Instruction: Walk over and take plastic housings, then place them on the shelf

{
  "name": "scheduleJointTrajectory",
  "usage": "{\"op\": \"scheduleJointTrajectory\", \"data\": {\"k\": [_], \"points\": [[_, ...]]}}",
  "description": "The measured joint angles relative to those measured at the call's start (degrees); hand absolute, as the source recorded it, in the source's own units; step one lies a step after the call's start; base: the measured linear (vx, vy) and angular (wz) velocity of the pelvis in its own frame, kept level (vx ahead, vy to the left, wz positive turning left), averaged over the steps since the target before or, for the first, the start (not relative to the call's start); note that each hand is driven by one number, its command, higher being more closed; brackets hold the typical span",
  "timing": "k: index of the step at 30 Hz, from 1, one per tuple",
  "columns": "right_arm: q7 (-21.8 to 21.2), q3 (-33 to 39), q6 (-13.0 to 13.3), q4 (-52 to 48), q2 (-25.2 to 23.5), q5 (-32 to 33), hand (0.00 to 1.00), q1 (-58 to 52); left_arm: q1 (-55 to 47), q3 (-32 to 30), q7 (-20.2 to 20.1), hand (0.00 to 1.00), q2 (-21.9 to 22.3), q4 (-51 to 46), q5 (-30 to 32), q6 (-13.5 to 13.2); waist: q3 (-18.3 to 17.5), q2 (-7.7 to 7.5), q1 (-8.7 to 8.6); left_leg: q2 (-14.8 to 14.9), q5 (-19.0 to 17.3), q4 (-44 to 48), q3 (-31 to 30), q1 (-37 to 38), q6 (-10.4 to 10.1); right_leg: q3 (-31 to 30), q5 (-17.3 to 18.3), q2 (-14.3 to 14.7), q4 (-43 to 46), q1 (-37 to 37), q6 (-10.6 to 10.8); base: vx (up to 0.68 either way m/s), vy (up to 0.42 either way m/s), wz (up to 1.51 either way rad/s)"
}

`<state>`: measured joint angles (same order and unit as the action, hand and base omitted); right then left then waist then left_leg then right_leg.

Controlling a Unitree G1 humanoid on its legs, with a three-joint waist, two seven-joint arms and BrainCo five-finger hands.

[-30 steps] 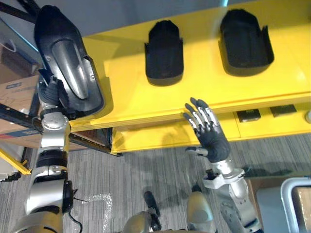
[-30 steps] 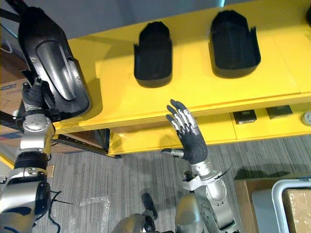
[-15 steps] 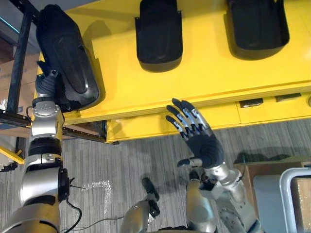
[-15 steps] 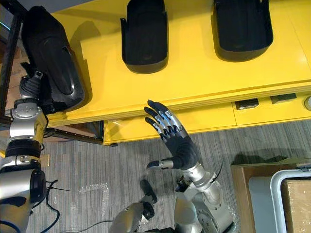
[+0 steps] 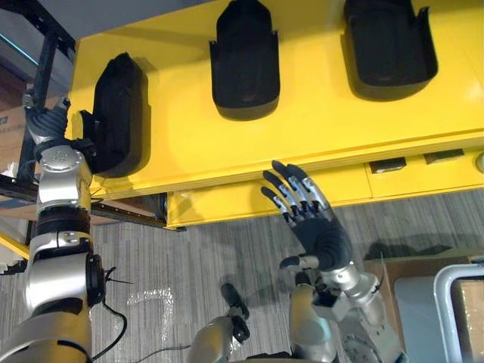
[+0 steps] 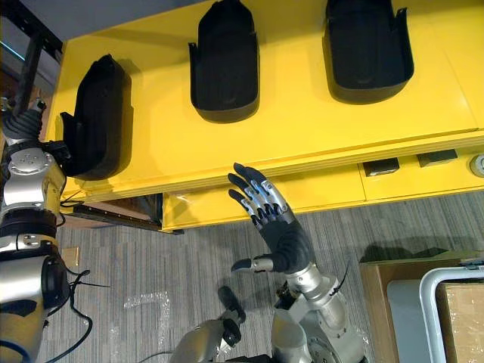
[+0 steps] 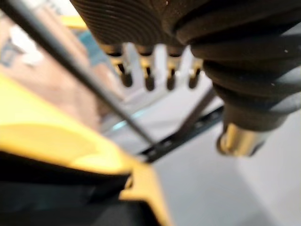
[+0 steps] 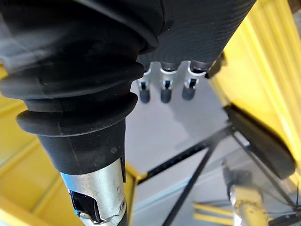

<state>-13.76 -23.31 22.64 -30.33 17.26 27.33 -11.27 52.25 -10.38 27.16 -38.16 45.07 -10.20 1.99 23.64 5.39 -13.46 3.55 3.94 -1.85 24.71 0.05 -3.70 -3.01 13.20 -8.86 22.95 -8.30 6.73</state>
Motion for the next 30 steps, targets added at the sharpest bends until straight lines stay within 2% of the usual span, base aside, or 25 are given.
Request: {"op": "scheduleJointTrajectory", "data": {"k": [1,2,4,5,8,10,11,12,14,15,17,19,21,22,23,24,26,27,30], "points": [[0.0,1.1,0.8,0.9,0.1,-0.7,0.00,0.1,1.6,1.7,1.4,0.00,-0.6,1.5,0.1,-2.6,-0.2,0.00,-0.05,0.1,0.0,0.0,-0.5,0.1,0.0,0.1,-0.7,0.2,-1.2,0.6,0.1,0.00,0.000,0.00],[-0.1,1.8,1.5,1.5,0.1,-1.3,0.00,0.4,2.2,2.7,2.1,0.00,-1.2,1.6,0.1,-3.9,-0.3,0.01,-0.09,0.2,0.0,-0.1,-0.5,0.1,0.0,0.1,-1.0,0.3,-1.8,0.9,0.1,-0.01,0.007,-0.03],[-0.1,4.8,4.0,3.5,0.0,-2.5,0.00,1.9,3.8,5.9,5.4,0.00,-2.1,-0.2,0.8,-11.4,-0.5,-0.19,0.04,0.6,0.0,-1.0,-0.7,0.9,0.0,0.5,-2.7,0.9,-4.8,2.7,0.3,0.00,0.000,0.00],[-0.1,5.4,4.4,4.2,0.0,-2.9,0.00,2.3,3.5,6.7,6.1,0.00,-2.0,-1.6,1.4,-12.9,-1.1,-0.29,0.08,0.5,0.0,-1.1,-0.8,1.0,0.0,0.7,-2.8,1.0,-5.4,3.1,0.3,0.01,0.007,0.09],[0.4,5.4,4.7,5.1,-0.1,-3.5,0.00,3.7,-5.1,7.4,8.1,0.00,1.4,-19.6,4.1,-18.7,-5.7,-0.77,0.14,0.2,0.2,-2.7,-2.5,3.3,0.3,2.9,-3.6,1.0,-8.9,7.5,0.7,0.08,-0.003,0.18],[1.3,5.2,4.7,5.4,-0.5,-3.7,0.00,4.1,-9.9,7.3,8.1,0.00,3.6,-27.5,4.5,-19.4,-7.2,-1.03,0.29,0.0,0.2,-2.7,-3.7,4.2,0.3,3.9,-3.6,0.8,-10.0,9.6,0.7,0.12,-0.018,0.38],[3.9,5.4,4.7,7.2,-1.3,-5.9,0.00,6.0,-21.6,6.4,5.9,0.00,9.2,-43.6,4.4,-21.0,-10.2,-1.31,1.61,0.1,0.2,-2.7,-5.7,5.1,0.3,6.2,-3.6,0.8,-11.6,12.8,0.8,0.11,-0.033,0.51],[4.8,5.6,4.5,7.6,-1.3,-6.3,0.00,6.5,-25.5,6.3,4.7,0.00,11.1,-48.5,4.2,-21.1,-11.1,-1.32,2.17,0.1,0.2,-2.7,-6.4,5.4,0.3,7.1,-3.6,0.8,-12.0,13.4,0.8,0.10,-0.044,0.71],[8.5,7.3,2.1,10.4,-1.6,-8.9,0.00,9.4,-41.1,6.7,-2.9,0.00,18.9,-62.3,3.8,-21.5,-12.0,-1.62,5.27,0.4,0.2,-2.7,-9.6,6.0,0.3,10.5,-3.6,1.1,-13.2,16.6,0.8,0.04,-0.043,0.72],[9.2,7.8,1.5,11.5,-1.7,-9.3,0.00,10.0,-44.6,6.8,-4.7,0.00,20.6,-63.8,3.7,-21.3,-12.3,-1.71,6.09,0.4,0.2,-2.7,-10.3,5.8,0.3,11.2,-3.6,1.2,-13.6,17.0,0.8,-0.03,-0.027,0.69],[11.5,9.2,-0.3,15.0,-1.8,-11.4,0.00,12.2,-55.6,7.3,-12.3,0.00,25.7,-64.7,1.1,-19.5,-12.5,-1.95,9.56,0.1,0.3,-2.7,-12.9,5.3,0.1,14.2,-3.6,1.2,-14.9,18.9,0.8,-0.07,-0.017,0.64],[11.4,9.2,-0.7,15.5,-1.9,-11.3,0.00,12.9,-61.4,8.3,-14.6,0.00,28.1,-64.5,0.8,-18.1,-12.6,-2.03,10.97,-0.3,0.5,-2.8,-14.7,4.1,0.0,15.9,-3.7,1.1,-15.7,19.2,0.6,-0.10,0.007,0.53],[11.1,9.0,-1.0,15.9,-3.0,-11.0,0.00,13.5,-66.9,9.1,-16.1,0.00,30.7,-61.7,-2.5,-16.8,-12.8,-2.35,12.30,-0.8,1.2,-3.1,-16.4,2.7,0.4,17.7,-4.1,0.9,-16.5,19.3,0.4,-0.12,0.031,0.52],[10.8,7.9,-1.3,17.6,-4.0,-9.2,0.00,14.4,-69.8,8.7,-15.9,0.00,32.4,-58.6,-8.4,-15.3,-13.3,-3.13,13.12,-1.1,1.9,-3.2,-17.2,2.1,0.3,18.8,-4.3,0.8,-16.6,19.3,0.3,-0.08,0.024,0.43],[10.3,7.4,-1.5,18.4,-4.1,-8.2,0.00,14.7,-70.7,8.4,-15.9,0.00,32.7,-57.0,-10.1,-15.0,-13.8,-3.50,13.25,-1.2,2.1,-3.2,-18.0,1.7,0.3,19.2,-4.3,0.8,-16.6,19.3,0.3,-0.07,0.011,0.42],[9.2,6.0,-1.9,20.9,-4.4,-6.8,0.00,15.8,-72.0,7.7,-16.0,0.00,33.0,-52.8,-10.4,-14.0,-14.3,-4.36,13.84,-1.3,2.5,-3.2,-18.8,1.3,0.4,20.3,-4.3,0.8,-16.6,19.3,0.3,-0.04,-0.002,0.36],[8.6,4.0,-3.1,23.8,-4.5,-5.5,0.00,17.3,-73.0,7.4,-16.4,0.00,33.1,-47.0,-10.2,-13.7,-14.8,-5.52,14.62,-1.3,3.0,-3.2,-19.7,0.5,0.4,21.3,-4.4,1.1,-16.6,19.0,0.1,-0.05,-0.008,0.31],[8.3,2.2,-3.6,25.9,-4.8,-5.3,0.00,18.3,-73.6,7.3,-17.2,0.00,33.6,-43.0,-10.4,-13.4,-15.1,-6.11,15.63,-1.3,3.5,-3.2,-20.5,-0.3,0.4,21.9,-4.6,1.2,-16.6,18.5,-0.2,-0.05,-0.013,0.31],[7.3,-1.7,-5.2,32.0,-5.5,-5.0,0.00,21.6,-75.0,8.4,-19.1,0.00,34.5,-35.4,-7.7,-13.6,-14.8,-6.41,17.11,-1.3,4.2,-3.2,-21.8,-1.6,0.5,23.2,-4.9,1.5,-16.6,18.1,-0.5,-0.07,-0.005,0.24]]}}
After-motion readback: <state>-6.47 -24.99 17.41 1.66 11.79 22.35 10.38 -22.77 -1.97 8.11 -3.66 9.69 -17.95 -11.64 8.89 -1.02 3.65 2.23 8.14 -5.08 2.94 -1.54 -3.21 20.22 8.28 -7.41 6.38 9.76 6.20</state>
